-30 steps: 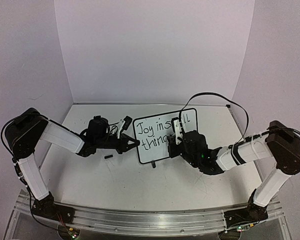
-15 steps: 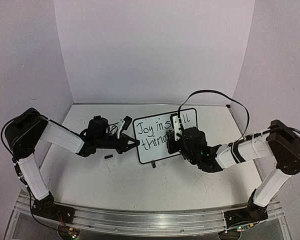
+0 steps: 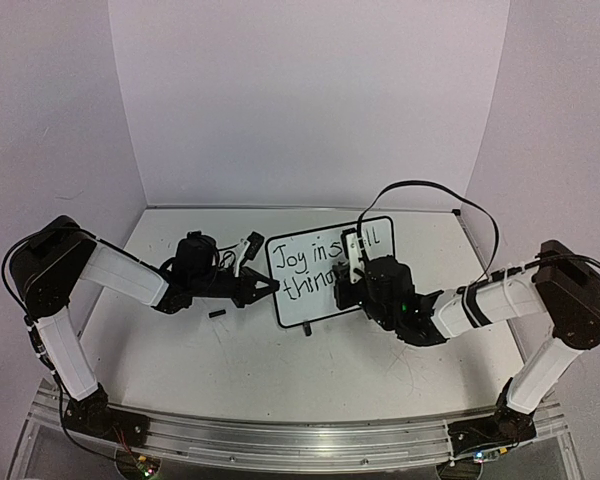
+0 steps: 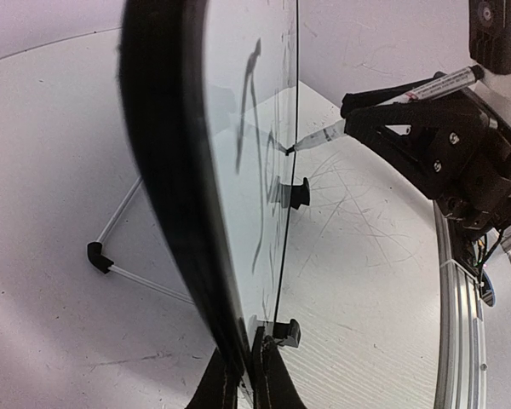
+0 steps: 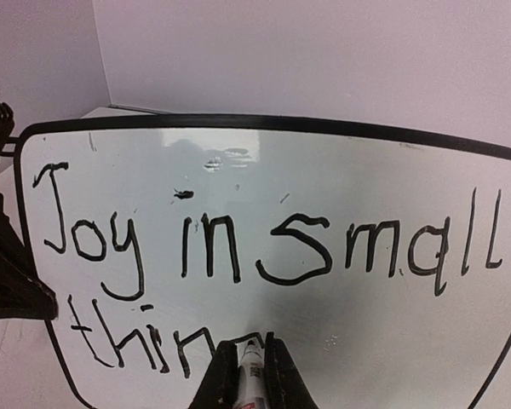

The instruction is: Write a sentence on the whiteboard

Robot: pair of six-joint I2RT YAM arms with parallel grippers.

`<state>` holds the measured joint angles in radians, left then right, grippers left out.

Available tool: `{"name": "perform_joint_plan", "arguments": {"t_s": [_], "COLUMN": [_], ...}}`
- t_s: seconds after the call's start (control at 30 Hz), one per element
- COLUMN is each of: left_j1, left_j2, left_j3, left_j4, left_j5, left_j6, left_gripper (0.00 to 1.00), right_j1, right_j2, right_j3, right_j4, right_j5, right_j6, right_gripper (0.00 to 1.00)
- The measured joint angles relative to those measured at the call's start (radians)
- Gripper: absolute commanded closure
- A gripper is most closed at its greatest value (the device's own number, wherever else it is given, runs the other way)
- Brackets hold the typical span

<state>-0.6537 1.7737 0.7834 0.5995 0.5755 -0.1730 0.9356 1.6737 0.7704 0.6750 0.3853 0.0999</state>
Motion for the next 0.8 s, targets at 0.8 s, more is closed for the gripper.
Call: {"name": "perform_joint_plan", "arguments": {"t_s": [0.8], "left_j1": [0.007], "left_j2": [0.0], "left_j3": [0.0], "left_j4": [0.0], "left_j5": [0.0], "left_j6": [0.0], "left_gripper": [1.0], "right_j1": [0.041], "right_j2": [0.077], "right_j3": [-0.016], "right_j4": [-0.024], "right_j5": [-0.064], "right_j6": [0.067], "right_gripper": [1.0]}}
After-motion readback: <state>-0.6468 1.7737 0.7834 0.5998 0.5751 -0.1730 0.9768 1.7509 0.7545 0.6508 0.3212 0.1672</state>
